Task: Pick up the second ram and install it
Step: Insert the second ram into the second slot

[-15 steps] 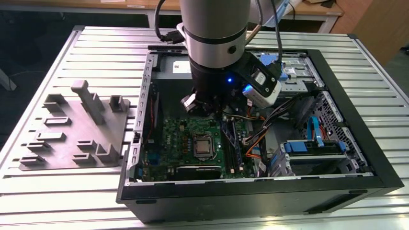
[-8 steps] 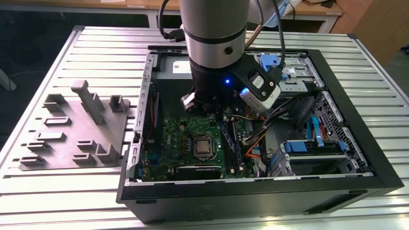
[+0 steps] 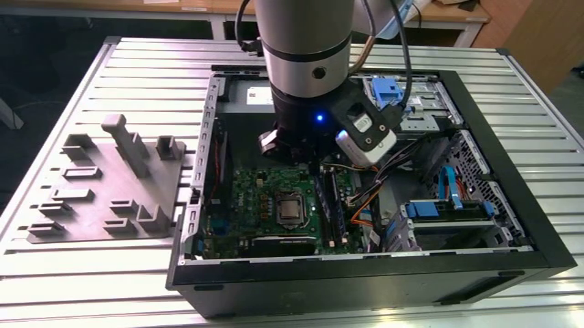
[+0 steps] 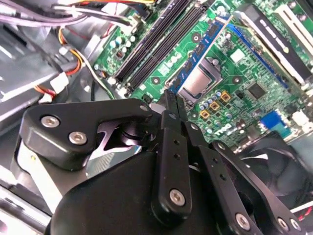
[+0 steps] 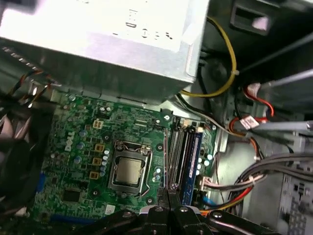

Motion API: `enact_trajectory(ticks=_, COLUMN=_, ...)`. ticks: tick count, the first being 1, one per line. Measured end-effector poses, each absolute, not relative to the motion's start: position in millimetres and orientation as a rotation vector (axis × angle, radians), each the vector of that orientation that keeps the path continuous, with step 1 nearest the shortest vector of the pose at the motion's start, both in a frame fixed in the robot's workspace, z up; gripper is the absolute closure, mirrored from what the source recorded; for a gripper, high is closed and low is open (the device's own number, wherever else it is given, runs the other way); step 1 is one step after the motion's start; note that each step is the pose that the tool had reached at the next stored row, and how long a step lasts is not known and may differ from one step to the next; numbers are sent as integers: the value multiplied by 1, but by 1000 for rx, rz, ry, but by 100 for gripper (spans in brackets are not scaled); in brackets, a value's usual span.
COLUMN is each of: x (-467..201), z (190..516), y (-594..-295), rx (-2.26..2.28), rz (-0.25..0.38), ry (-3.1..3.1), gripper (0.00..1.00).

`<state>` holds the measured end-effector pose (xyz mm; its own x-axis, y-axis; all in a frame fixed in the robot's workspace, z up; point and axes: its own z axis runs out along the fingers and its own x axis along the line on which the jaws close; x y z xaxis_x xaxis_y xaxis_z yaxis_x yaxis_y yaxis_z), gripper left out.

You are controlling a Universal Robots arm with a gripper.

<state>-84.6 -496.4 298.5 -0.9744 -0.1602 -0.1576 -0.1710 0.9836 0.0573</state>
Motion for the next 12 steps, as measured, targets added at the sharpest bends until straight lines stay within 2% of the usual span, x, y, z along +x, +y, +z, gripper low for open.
enact_trajectory(ticks=12, x=-85, z=298, y=-496, rx=-50, rz=89, ry=2983, gripper=89)
